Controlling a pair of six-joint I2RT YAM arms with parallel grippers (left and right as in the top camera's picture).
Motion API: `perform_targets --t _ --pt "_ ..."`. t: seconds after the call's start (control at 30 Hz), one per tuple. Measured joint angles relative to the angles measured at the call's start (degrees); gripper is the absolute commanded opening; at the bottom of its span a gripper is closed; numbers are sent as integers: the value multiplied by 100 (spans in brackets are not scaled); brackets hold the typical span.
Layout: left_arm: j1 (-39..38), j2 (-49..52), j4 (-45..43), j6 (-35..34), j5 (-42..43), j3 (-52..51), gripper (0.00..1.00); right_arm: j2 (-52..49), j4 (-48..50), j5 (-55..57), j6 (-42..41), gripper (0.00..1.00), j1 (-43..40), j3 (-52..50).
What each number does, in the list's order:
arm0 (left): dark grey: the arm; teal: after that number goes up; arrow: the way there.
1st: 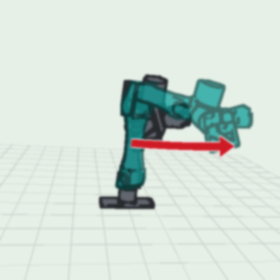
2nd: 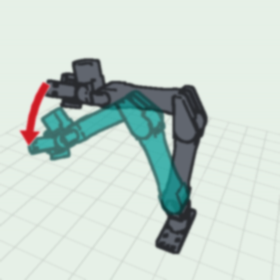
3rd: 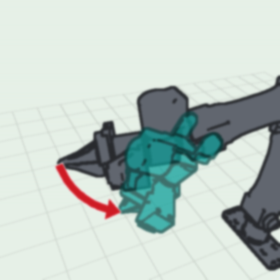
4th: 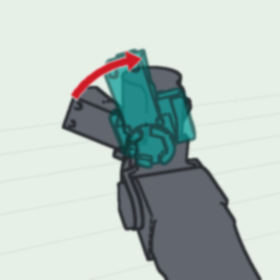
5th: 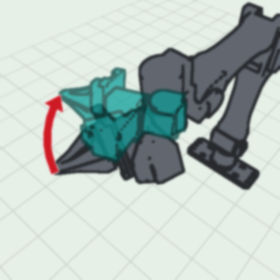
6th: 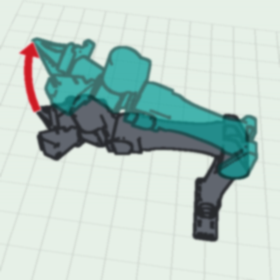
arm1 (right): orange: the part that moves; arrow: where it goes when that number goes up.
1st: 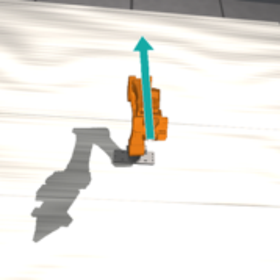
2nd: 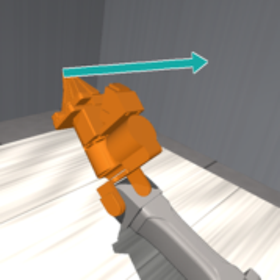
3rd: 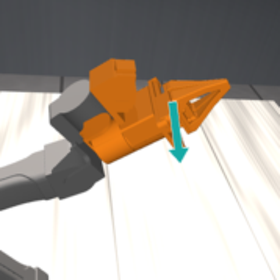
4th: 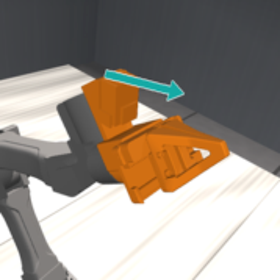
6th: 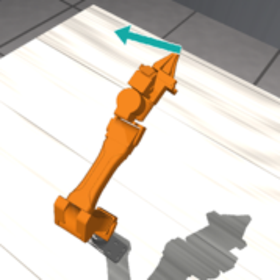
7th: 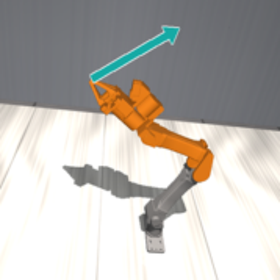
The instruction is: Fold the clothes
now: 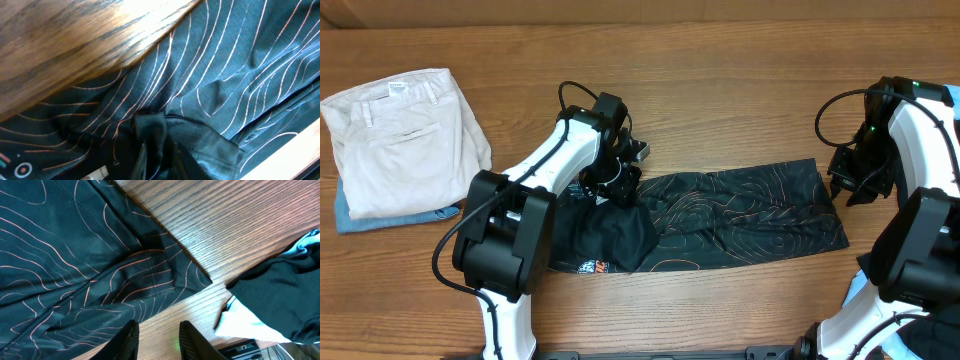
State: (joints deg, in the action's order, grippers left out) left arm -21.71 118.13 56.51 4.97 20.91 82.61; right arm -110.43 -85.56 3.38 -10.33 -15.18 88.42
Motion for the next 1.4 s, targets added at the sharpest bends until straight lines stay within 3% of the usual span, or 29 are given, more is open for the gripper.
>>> perform_targets --t 0.23,0.33,0.4,0.57,0.73,1.0,1.4 --pt "-2 0 -254 120 299 0 25 0 -2 0 2 30 0 0" --pt "-7 0 -341 144 466 0 43 0 -2 0 4 30 0 0" --pt "-7 0 -365 181 542 -2 43 0 2 -2 2 32 0 0" --pt "-7 0 -422 232 616 0 48 0 4 0 -35 55 0 0" --pt "-4 0 -122 131 612 260 49 0 72 -15 94 65 -13 -2" --pt "35 -55 1270 -1088 -326 1412 49 2 1005 -243 796 80 -208 -551" --pt "39 -72 1604 -2155 -1071 798 48 -2 2111 -573 1620 83 -358 -1561"
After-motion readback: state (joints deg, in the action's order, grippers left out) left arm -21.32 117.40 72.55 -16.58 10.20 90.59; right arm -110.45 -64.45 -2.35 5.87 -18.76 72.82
